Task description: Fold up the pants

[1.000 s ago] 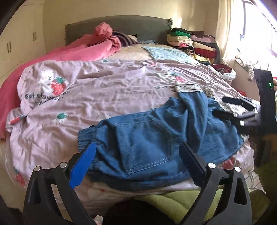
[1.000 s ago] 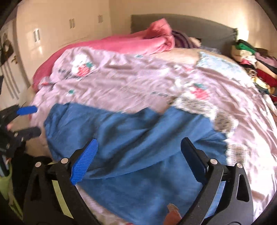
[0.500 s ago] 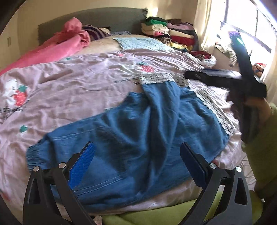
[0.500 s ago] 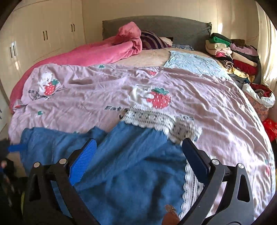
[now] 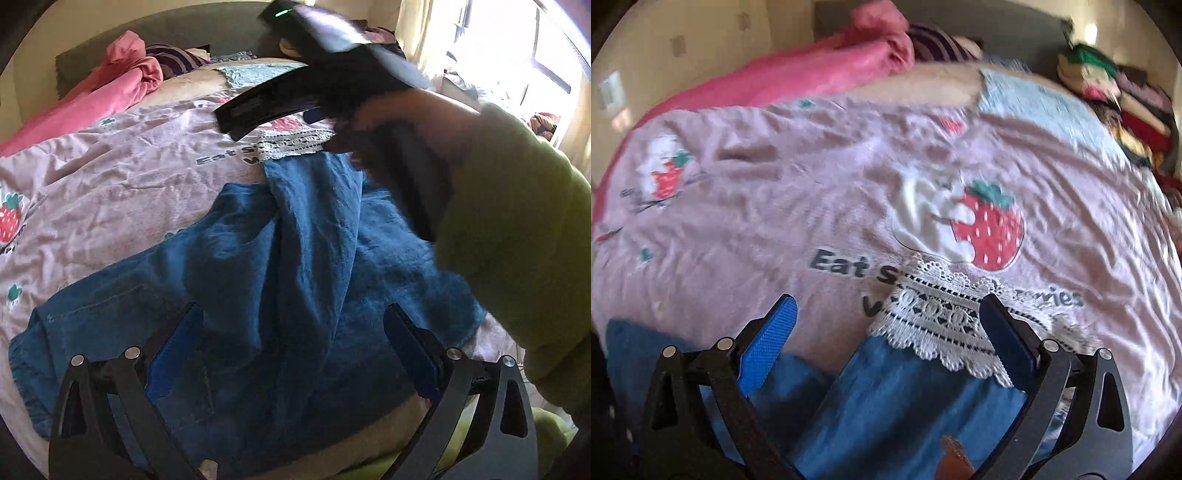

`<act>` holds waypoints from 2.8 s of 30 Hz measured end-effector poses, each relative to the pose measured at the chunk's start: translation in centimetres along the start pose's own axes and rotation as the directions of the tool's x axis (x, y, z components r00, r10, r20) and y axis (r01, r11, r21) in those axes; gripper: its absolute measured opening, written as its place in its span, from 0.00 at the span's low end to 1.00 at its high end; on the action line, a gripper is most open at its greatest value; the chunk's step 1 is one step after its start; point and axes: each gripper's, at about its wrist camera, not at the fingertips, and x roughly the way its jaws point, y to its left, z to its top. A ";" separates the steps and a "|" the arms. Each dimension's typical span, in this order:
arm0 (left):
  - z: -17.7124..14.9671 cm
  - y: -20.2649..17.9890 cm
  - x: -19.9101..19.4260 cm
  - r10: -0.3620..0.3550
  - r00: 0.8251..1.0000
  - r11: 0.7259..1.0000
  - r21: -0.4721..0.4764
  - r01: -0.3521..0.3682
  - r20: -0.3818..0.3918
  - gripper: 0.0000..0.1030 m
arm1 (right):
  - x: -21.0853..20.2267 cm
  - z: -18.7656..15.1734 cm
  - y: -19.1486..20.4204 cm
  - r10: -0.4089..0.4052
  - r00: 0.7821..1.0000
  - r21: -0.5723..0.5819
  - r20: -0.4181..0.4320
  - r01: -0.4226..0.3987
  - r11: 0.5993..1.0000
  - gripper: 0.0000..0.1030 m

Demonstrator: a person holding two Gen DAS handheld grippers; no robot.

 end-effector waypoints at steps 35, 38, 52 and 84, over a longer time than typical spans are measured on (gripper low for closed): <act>0.9 -1.0 0.6 -0.006 1.000 0.990 0.144 0.003 0.017 0.08 | -17.3 -10.9 -13.3 0.011 0.979 0.262 0.204 -0.066 0.963 0.08; 0.4 -1.7 -0.6 -0.012 1.000 0.980 0.197 0.009 0.014 0.06 | -18.8 -13.3 -13.8 0.005 0.980 0.289 0.197 -0.062 0.955 0.08; -3.5 -3.1 -1.0 0.012 0.996 0.940 0.341 0.019 -0.089 0.05 | -17.5 -23.8 -15.9 0.041 0.999 0.437 0.032 -0.050 0.898 0.08; -5.8 -4.0 0.2 0.037 0.984 0.908 0.417 0.040 -0.175 0.06 | -15.4 -26.7 -17.0 0.063 0.997 0.471 -0.039 -0.037 0.881 0.21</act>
